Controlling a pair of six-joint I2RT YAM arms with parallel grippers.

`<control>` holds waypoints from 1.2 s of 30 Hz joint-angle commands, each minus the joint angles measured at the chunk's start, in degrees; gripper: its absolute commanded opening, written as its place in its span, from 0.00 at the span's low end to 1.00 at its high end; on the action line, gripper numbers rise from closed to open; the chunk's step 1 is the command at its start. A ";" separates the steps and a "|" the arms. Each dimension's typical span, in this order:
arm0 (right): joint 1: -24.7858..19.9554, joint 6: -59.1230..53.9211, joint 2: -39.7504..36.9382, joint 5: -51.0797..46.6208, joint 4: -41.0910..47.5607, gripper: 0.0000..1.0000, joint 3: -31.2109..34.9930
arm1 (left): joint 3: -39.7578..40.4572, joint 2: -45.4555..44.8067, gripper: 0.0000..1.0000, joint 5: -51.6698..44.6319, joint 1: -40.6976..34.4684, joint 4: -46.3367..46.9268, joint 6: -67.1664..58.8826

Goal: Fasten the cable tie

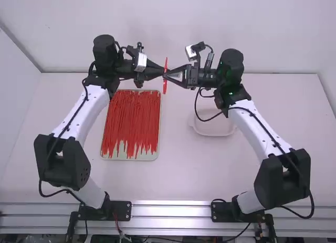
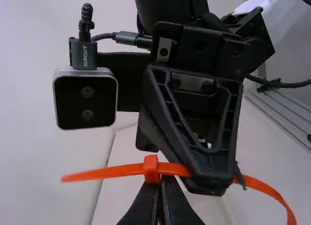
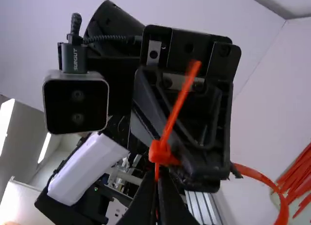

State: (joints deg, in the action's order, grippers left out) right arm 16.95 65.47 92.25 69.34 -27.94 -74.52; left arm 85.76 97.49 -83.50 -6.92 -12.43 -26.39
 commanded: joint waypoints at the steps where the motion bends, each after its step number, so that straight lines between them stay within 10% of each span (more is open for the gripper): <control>1: -1.60 0.31 0.33 -5.31 -0.33 0.00 -1.29 | -0.55 -0.20 0.02 -6.03 -1.90 -0.04 -0.44; 13: -2.10 0.15 0.33 0.35 -0.20 0.29 -1.27 | -0.55 -0.57 0.02 -6.23 -0.74 0.07 0.24; 36: -4.90 5.31 0.33 1.57 -6.19 0.31 -1.27 | -0.55 -0.57 0.02 -5.99 -3.87 1.05 2.56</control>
State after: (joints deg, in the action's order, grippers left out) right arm 11.79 70.13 92.25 70.89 -33.74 -74.61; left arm 85.71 97.49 -88.31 -10.31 -11.00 -23.94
